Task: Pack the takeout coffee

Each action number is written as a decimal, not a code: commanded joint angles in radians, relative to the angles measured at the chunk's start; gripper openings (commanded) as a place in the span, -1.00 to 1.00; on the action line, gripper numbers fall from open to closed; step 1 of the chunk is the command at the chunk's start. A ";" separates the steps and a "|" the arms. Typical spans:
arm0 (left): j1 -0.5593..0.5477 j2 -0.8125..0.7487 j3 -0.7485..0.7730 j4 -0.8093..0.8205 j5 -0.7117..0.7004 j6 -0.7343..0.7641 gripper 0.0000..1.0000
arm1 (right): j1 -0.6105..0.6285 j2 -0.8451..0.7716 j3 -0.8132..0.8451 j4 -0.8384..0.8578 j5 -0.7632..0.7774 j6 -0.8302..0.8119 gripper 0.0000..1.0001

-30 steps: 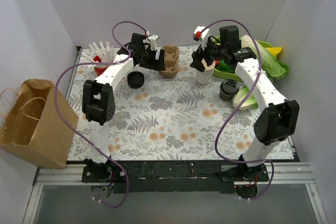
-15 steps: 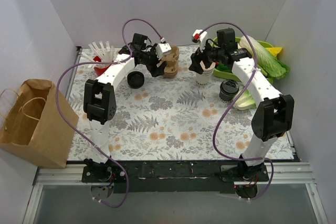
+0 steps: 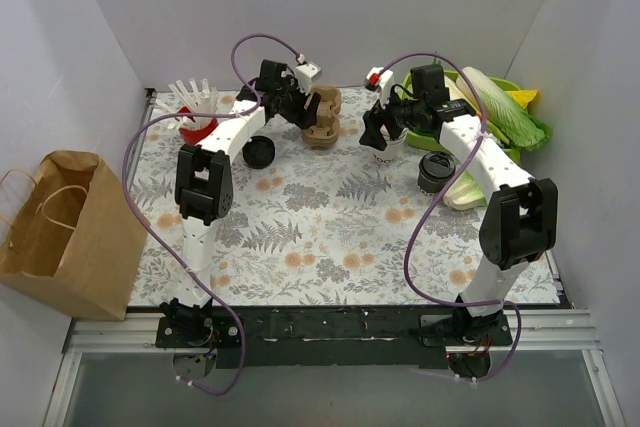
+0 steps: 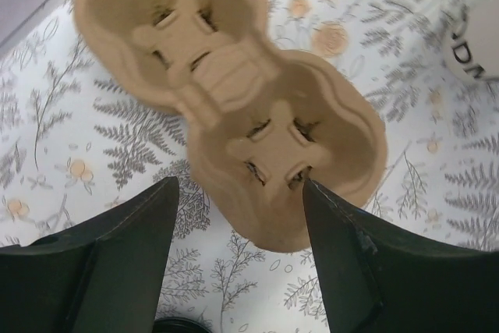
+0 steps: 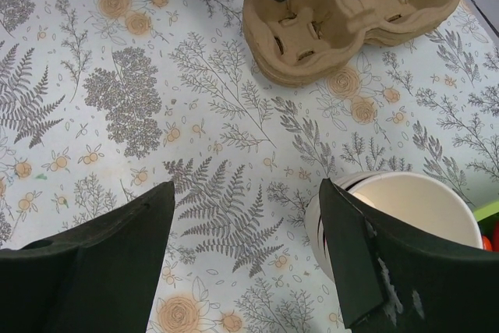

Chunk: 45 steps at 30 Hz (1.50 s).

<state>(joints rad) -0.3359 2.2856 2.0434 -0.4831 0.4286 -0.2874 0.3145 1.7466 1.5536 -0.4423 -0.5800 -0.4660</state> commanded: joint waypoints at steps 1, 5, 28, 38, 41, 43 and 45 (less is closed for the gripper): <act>0.011 -0.005 0.060 0.031 -0.165 -0.324 0.28 | -0.003 -0.039 0.016 0.037 -0.023 0.021 0.63; 0.011 0.009 0.049 0.014 -0.165 -0.372 0.28 | -0.003 -0.030 0.017 0.036 -0.020 0.027 0.63; 0.011 0.015 -0.005 -0.066 -0.102 -0.429 -0.18 | -0.002 -0.036 -0.026 0.043 0.017 0.035 0.63; 0.011 -0.087 -0.109 -0.094 -0.068 -0.453 -0.29 | -0.002 -0.050 -0.050 0.044 0.020 0.035 0.63; 0.011 -0.150 -0.164 -0.104 -0.051 -0.463 -0.29 | -0.002 -0.059 -0.062 0.044 0.020 0.033 0.63; 0.009 -0.204 -0.193 -0.120 -0.036 -0.469 -0.29 | -0.002 -0.064 -0.073 0.042 0.017 0.035 0.63; 0.009 -0.245 -0.259 -0.123 -0.018 -0.481 -0.30 | 0.000 -0.071 -0.081 0.039 0.009 0.033 0.63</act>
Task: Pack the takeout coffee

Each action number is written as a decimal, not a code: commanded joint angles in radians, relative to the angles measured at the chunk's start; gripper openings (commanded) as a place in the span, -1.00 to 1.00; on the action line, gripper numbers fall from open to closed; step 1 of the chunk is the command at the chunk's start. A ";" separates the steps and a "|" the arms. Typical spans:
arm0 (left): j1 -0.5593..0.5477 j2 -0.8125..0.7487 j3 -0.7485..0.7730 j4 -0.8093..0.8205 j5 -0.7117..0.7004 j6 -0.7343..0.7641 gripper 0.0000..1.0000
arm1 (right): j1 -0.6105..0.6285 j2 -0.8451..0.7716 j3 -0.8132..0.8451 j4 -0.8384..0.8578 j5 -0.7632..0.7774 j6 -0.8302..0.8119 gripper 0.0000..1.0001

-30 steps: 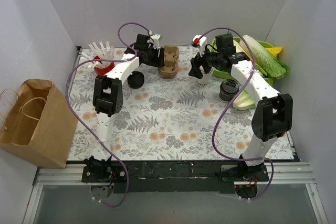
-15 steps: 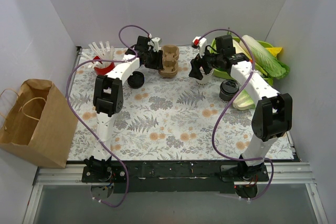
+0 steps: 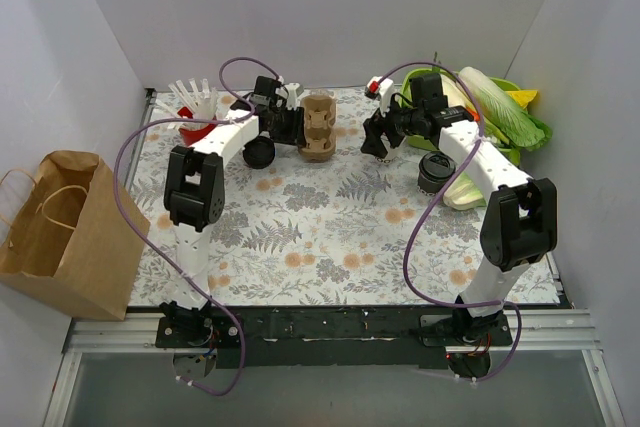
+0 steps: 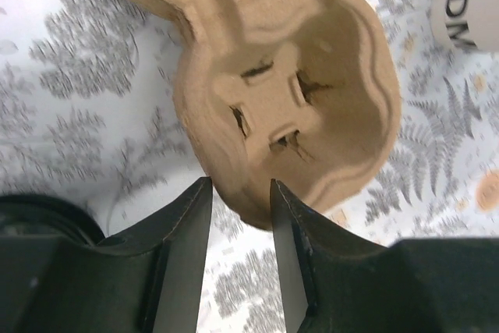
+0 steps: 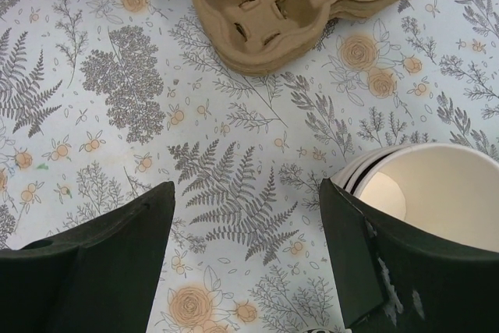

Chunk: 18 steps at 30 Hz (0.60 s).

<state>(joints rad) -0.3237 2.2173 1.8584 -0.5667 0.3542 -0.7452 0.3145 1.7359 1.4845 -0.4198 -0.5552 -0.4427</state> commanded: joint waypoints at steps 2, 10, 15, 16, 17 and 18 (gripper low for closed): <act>-0.006 -0.237 -0.160 -0.045 0.095 -0.037 -0.31 | 0.001 -0.062 -0.020 0.012 -0.023 0.010 0.63; -0.044 -0.462 -0.427 -0.042 0.069 -0.086 -0.09 | 0.026 -0.059 -0.020 0.016 -0.037 0.025 0.64; -0.043 -0.444 -0.262 -0.039 -0.055 -0.106 0.34 | 0.038 -0.023 0.020 0.029 -0.052 0.047 0.61; -0.044 -0.409 -0.192 -0.030 -0.073 -0.096 0.37 | 0.040 -0.006 0.031 0.038 -0.054 0.053 0.61; -0.044 -0.391 -0.151 -0.027 -0.096 -0.092 0.40 | 0.046 0.002 0.042 0.047 -0.052 0.076 0.60; -0.044 -0.374 -0.124 -0.024 -0.125 -0.085 0.43 | 0.058 0.011 0.063 0.062 -0.020 0.096 0.59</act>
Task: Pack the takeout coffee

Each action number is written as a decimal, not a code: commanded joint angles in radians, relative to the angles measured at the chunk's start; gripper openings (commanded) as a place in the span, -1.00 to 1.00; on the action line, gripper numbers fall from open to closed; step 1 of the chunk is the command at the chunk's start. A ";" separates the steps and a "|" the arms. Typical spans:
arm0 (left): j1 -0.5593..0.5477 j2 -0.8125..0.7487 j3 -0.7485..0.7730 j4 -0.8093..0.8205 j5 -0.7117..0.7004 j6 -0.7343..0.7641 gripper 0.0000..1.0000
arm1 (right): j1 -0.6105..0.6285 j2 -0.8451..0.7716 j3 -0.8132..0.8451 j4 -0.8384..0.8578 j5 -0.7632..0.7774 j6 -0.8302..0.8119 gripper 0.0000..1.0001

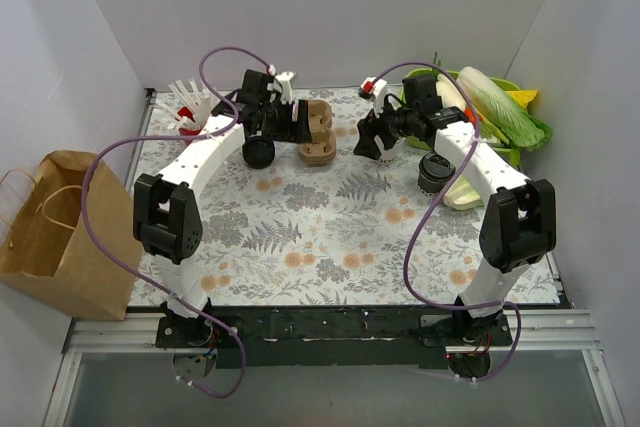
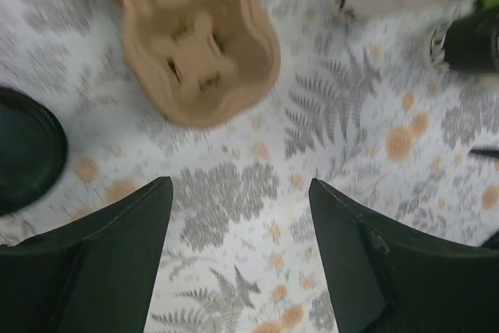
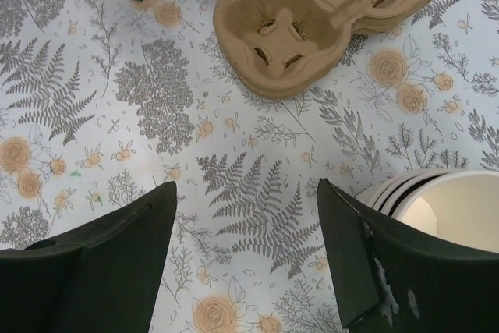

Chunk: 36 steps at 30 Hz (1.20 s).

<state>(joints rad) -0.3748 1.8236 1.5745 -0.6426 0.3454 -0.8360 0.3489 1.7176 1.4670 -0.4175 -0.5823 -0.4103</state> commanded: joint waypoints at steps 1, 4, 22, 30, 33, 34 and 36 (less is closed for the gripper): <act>0.010 0.046 0.209 0.057 -0.178 0.024 0.45 | 0.031 0.048 0.094 0.081 0.022 0.082 0.58; 0.034 0.040 0.243 0.060 -0.238 0.040 0.50 | 0.073 0.091 0.145 0.117 0.116 0.178 0.64; 0.083 -0.378 0.035 0.047 -0.249 0.094 0.71 | 0.193 0.470 0.434 0.155 0.527 0.364 0.77; 0.083 -0.486 -0.060 0.021 -0.255 0.124 0.73 | 0.183 0.563 0.478 0.111 0.494 0.358 0.71; 0.083 -0.498 -0.061 0.023 -0.255 0.126 0.73 | 0.183 0.556 0.437 0.091 0.445 0.378 0.68; 0.083 -0.503 -0.065 0.026 -0.256 0.127 0.73 | 0.185 0.536 0.406 0.086 0.435 0.377 0.68; 0.083 -0.514 -0.071 0.034 -0.259 0.127 0.74 | 0.185 0.514 0.372 0.062 0.409 0.369 0.67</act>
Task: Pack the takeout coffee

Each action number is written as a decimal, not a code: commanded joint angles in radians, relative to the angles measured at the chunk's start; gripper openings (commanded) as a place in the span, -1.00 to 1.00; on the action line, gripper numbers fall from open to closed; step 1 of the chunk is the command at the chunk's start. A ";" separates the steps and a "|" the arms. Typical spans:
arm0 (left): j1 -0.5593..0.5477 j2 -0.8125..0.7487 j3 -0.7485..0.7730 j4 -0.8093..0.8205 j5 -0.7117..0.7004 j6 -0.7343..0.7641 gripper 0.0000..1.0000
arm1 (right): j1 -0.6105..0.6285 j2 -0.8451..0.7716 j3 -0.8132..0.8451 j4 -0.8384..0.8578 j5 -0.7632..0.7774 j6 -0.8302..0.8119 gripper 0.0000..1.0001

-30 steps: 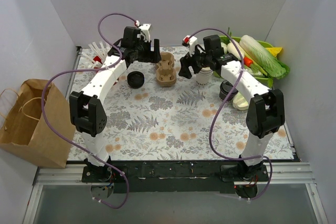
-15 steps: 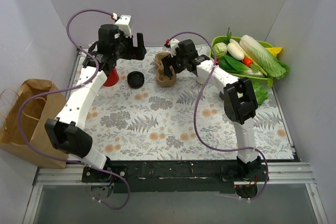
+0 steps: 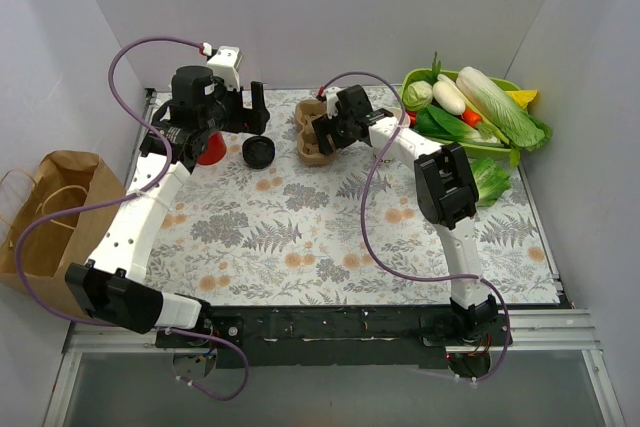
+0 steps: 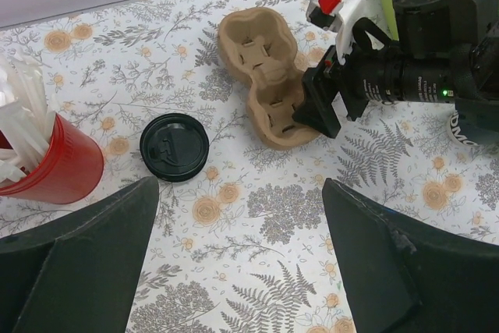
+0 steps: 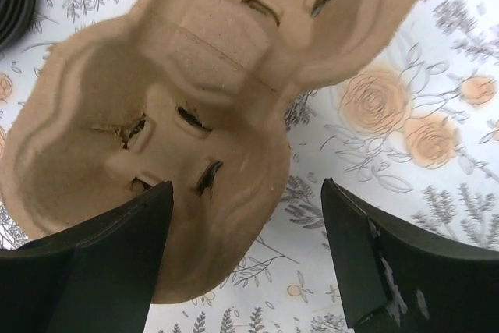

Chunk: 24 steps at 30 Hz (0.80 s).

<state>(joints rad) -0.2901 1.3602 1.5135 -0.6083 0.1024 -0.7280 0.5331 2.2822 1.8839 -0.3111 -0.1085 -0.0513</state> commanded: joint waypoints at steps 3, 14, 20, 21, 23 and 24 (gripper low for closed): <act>0.000 -0.059 -0.018 0.012 -0.013 0.015 0.75 | 0.001 -0.104 -0.106 -0.086 -0.071 -0.015 0.67; 0.015 -0.116 -0.094 0.051 0.020 0.007 0.79 | -0.007 -0.317 -0.236 -0.362 -0.106 -0.162 0.66; 0.035 -0.105 -0.104 0.061 0.043 -0.016 0.82 | -0.012 -0.408 -0.169 -0.332 -0.164 -0.104 0.61; 0.037 -0.093 -0.104 0.058 0.043 -0.020 0.82 | -0.012 -0.397 -0.151 -0.321 -0.207 -0.084 0.57; 0.042 -0.079 -0.099 0.055 0.045 -0.024 0.82 | -0.007 -0.371 -0.097 -0.313 -0.229 -0.026 0.56; 0.040 -0.070 -0.096 0.053 0.043 -0.021 0.82 | -0.002 -0.354 -0.082 -0.307 -0.237 -0.004 0.54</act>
<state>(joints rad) -0.2600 1.2854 1.4139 -0.5663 0.1318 -0.7410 0.5255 1.9171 1.7092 -0.6483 -0.2596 -0.1490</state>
